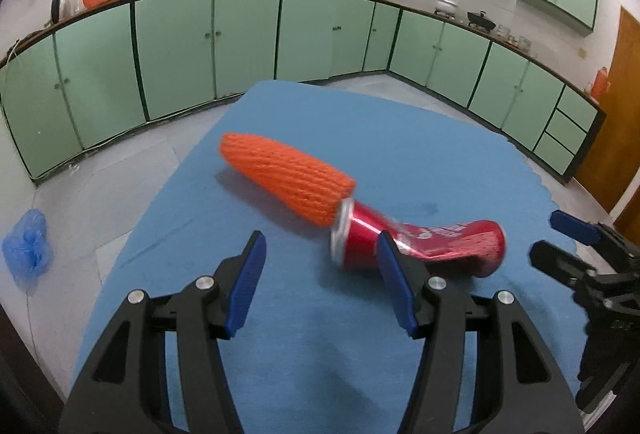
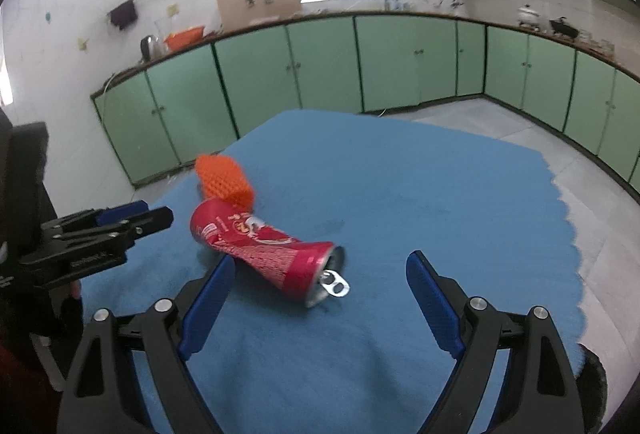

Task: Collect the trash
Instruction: 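Return both tools over the table toward the crushed red can, then grasp the crushed red can by its end with the right tool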

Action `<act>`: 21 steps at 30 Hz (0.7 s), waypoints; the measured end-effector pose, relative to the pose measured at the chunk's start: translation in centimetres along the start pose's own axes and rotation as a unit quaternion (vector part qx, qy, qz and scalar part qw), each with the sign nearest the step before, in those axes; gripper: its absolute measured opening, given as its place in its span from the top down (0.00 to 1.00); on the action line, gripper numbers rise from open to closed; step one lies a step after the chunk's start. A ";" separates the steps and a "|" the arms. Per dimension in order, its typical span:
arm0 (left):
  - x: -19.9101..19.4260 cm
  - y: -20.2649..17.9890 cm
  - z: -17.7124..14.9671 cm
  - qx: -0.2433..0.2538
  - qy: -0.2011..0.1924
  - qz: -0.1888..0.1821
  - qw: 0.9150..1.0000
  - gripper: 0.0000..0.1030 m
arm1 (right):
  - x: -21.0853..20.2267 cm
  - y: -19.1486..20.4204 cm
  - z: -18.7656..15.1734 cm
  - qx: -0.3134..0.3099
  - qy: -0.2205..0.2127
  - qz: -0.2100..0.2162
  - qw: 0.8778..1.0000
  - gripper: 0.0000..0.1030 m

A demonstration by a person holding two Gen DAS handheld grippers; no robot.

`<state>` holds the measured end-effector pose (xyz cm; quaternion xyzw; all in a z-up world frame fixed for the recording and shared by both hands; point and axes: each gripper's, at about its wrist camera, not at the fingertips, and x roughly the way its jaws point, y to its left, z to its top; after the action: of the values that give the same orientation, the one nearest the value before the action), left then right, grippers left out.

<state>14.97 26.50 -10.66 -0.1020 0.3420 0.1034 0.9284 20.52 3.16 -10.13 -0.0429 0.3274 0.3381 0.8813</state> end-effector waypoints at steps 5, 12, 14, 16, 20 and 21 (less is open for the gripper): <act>-0.6 1.5 -1.0 -0.007 0.001 0.001 1.000 0.46 | 2.6 0.5 -0.3 0.001 0.033 0.013 0.999 0.16; -0.3 3.5 -1.2 -0.025 0.002 0.017 1.000 0.46 | 3.2 2.2 -0.9 -0.032 0.066 0.056 0.996 0.17; -0.2 3.9 -1.3 -0.029 0.003 0.023 0.999 0.46 | 2.7 2.9 -1.3 -0.043 0.074 0.076 0.993 0.18; -0.2 4.3 -1.4 -0.034 0.004 0.028 0.999 0.46 | 1.8 3.3 -1.6 -0.049 0.076 0.095 0.991 0.18; -0.2 4.4 -1.6 -0.040 0.005 0.035 0.999 0.46 | 0.8 3.6 -1.1 -0.057 0.060 0.065 0.995 0.18; -0.3 4.5 -1.5 -0.043 0.005 0.035 0.998 0.45 | 0.7 3.3 -0.9 -0.057 0.056 0.056 0.995 0.18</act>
<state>12.66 30.34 -12.16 -0.1303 0.3448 0.1499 0.9174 18.39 5.86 -10.77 -0.0932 0.3586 0.4021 0.8373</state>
